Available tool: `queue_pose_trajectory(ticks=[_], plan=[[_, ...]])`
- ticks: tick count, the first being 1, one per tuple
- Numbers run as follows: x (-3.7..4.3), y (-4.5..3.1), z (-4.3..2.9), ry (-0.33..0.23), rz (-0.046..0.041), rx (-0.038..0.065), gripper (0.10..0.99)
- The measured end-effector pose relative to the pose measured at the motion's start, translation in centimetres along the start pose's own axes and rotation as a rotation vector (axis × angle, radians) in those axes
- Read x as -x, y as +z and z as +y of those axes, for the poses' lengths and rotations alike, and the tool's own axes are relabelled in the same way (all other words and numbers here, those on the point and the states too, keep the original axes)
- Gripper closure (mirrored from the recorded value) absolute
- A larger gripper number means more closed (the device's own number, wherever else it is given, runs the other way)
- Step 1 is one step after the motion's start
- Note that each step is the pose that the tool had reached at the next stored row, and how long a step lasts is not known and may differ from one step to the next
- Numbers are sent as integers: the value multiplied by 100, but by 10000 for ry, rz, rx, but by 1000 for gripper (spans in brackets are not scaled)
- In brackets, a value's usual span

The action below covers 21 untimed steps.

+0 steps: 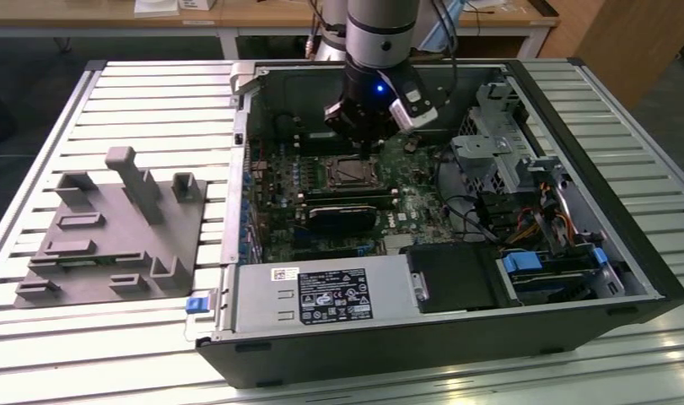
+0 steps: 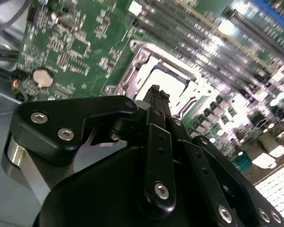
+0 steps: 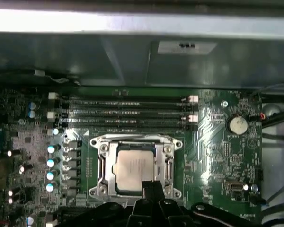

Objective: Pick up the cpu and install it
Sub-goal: 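Install the second cpu locking lever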

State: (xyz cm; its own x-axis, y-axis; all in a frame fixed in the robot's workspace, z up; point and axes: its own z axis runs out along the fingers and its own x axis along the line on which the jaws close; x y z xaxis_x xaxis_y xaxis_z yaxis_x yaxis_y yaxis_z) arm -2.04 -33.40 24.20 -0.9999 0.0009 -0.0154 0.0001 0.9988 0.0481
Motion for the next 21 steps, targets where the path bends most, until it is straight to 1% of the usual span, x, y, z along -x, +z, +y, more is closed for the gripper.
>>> queue_pose_trajectory(ticks=[4,7,11,13,14,16,18,21], plan=[[0,5,-110,-1,3,1,980],[-13,7,-139,2,4,-1,980],[-66,8,-152,0,4,-1,980],[-74,8,-193,0,5,0,980],[-79,7,-244,0,4,1,980],[-89,7,-294,0,4,0,980],[-118,8,-322,1,3,0,980],[-175,11,-337,0,4,0,980]])
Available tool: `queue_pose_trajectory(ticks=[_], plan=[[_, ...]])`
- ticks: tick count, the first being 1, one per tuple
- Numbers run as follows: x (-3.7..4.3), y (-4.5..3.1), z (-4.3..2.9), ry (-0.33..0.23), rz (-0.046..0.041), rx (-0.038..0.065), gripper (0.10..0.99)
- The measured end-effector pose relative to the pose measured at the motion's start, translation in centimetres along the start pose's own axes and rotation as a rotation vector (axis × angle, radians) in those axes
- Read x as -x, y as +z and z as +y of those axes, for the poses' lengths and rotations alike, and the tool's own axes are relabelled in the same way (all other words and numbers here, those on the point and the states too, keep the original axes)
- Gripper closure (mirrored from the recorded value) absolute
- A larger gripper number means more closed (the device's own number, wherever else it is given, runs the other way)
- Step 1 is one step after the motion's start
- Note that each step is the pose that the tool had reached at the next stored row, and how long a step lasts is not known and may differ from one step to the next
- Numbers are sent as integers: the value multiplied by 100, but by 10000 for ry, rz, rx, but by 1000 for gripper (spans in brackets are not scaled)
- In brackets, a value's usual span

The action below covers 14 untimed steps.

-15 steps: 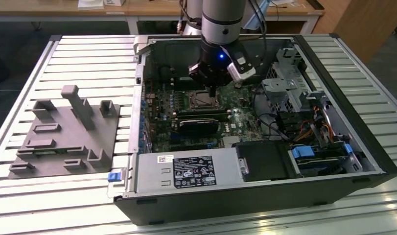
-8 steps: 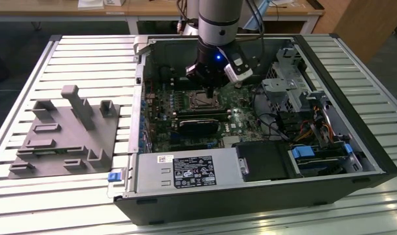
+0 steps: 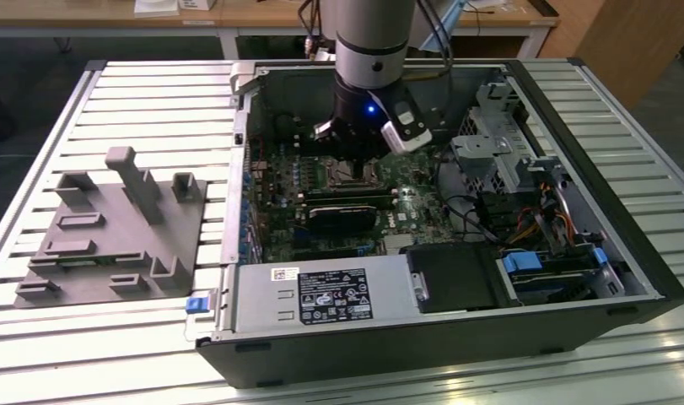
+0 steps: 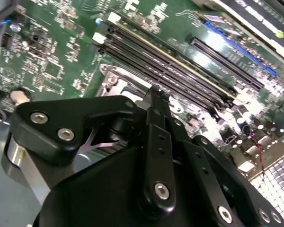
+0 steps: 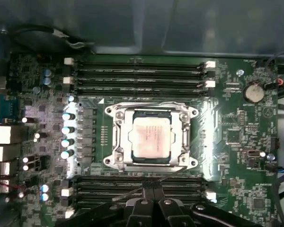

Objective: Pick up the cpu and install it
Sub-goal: 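Install the second cpu locking lever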

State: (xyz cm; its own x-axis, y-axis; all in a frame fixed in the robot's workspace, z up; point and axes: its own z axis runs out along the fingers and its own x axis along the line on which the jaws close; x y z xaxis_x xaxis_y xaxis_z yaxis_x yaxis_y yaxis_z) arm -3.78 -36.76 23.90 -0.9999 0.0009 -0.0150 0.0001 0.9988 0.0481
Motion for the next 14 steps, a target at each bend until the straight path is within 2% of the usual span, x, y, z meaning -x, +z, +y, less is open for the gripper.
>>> queue_pose_trajectory(ticks=[6,14], plan=[[-94,28,-4,1,0,-2,980],[-134,164,-11,0,1,0,980]])
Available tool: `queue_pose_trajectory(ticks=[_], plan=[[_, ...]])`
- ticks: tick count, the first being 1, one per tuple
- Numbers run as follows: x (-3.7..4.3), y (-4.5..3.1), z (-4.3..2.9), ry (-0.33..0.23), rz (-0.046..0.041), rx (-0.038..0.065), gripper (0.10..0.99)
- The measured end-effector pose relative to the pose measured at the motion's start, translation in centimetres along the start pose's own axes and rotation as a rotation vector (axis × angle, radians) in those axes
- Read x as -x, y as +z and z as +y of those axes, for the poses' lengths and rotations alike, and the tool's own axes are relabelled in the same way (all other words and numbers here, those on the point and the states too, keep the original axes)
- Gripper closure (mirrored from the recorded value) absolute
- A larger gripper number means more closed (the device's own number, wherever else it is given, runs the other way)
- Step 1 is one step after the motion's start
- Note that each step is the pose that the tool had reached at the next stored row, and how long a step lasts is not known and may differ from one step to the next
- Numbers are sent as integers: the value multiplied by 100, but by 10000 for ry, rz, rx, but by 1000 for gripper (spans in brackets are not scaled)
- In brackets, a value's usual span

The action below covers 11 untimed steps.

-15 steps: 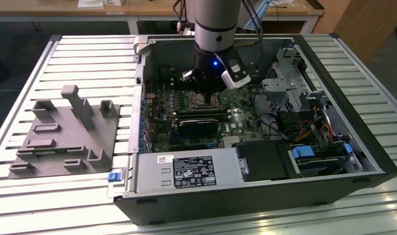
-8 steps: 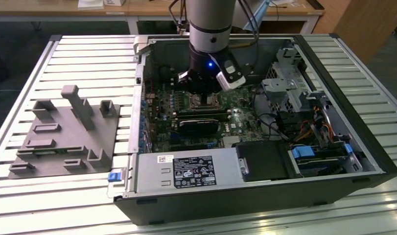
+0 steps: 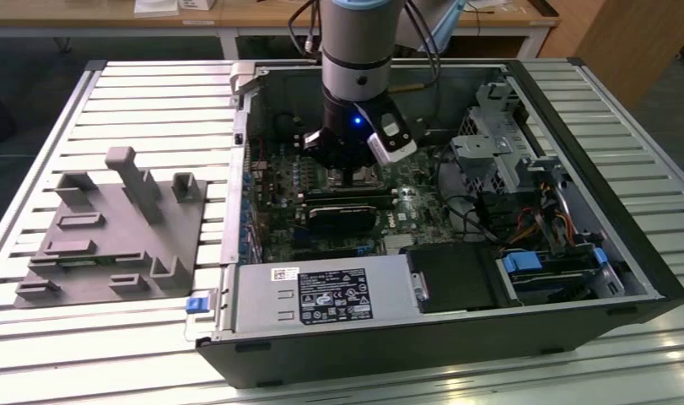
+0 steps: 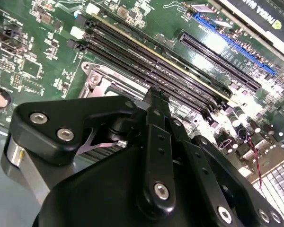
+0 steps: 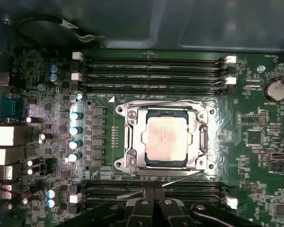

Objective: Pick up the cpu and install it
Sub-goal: 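Install the second cpu locking lever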

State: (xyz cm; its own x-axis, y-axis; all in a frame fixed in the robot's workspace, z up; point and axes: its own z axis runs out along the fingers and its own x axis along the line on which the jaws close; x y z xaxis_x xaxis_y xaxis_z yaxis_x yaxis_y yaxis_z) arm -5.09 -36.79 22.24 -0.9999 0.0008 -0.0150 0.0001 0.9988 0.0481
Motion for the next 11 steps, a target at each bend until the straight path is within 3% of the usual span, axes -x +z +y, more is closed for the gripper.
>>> queue_pose_trajectory(ticks=[6,11], plan=[[-30,57,-4,1,2,29,980],[-84,64,-33,7,0,417,980]])
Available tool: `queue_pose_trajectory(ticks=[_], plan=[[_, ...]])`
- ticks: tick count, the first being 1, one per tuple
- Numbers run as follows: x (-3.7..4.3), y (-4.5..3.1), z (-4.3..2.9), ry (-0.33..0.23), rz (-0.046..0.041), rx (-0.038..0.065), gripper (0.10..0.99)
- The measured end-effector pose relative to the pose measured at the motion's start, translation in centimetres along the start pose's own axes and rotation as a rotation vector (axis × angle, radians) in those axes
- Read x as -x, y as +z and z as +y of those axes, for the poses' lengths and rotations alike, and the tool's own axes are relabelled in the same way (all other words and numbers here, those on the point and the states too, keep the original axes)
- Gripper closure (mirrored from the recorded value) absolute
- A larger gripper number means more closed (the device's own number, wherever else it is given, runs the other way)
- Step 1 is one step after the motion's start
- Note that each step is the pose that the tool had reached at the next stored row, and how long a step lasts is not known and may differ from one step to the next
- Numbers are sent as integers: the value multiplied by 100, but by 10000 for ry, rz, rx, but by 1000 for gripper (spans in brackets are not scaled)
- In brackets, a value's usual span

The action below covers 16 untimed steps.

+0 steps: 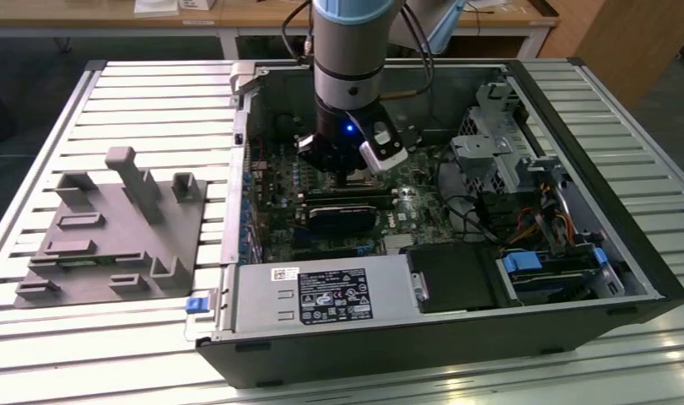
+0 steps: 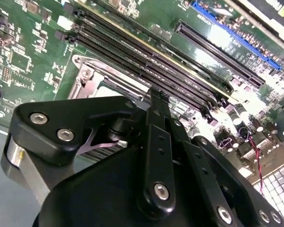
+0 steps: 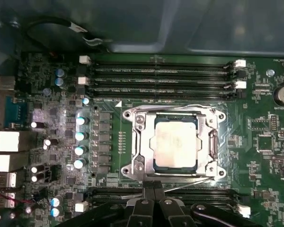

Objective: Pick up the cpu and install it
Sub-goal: 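Install the second cpu locking lever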

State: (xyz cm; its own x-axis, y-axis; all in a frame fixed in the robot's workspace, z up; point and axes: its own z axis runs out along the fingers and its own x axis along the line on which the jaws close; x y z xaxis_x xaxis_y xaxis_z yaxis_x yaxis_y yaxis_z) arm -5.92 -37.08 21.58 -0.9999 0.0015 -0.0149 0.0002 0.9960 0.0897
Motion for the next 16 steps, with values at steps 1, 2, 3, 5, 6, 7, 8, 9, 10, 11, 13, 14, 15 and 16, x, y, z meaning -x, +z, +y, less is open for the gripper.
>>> queue_pose_trajectory(ticks=[1,2,3,5,6,7,8,9,10,11,13,14,15,16], plan=[[-8,2,-15,-2,0,53,980],[-16,6,-33,0,-1,91,980],[-21,11,-52,1,0,119,980],[-28,20,-82,2,0,172,980],[-32,25,-91,3,-1,203,980],[-37,30,-98,4,-1,242,980],[-46,34,-102,5,-1,289,980],[-55,37,-107,5,0,344,980],[-64,42,-112,5,0,397,980],[-69,48,-117,3,1,445,980],[-78,56,-136,7,0,568,980],[-82,57,-150,9,-2,646,980],[-85,57,-163,10,-3,723,980],[-88,57,-174,10,-4,792,980]])
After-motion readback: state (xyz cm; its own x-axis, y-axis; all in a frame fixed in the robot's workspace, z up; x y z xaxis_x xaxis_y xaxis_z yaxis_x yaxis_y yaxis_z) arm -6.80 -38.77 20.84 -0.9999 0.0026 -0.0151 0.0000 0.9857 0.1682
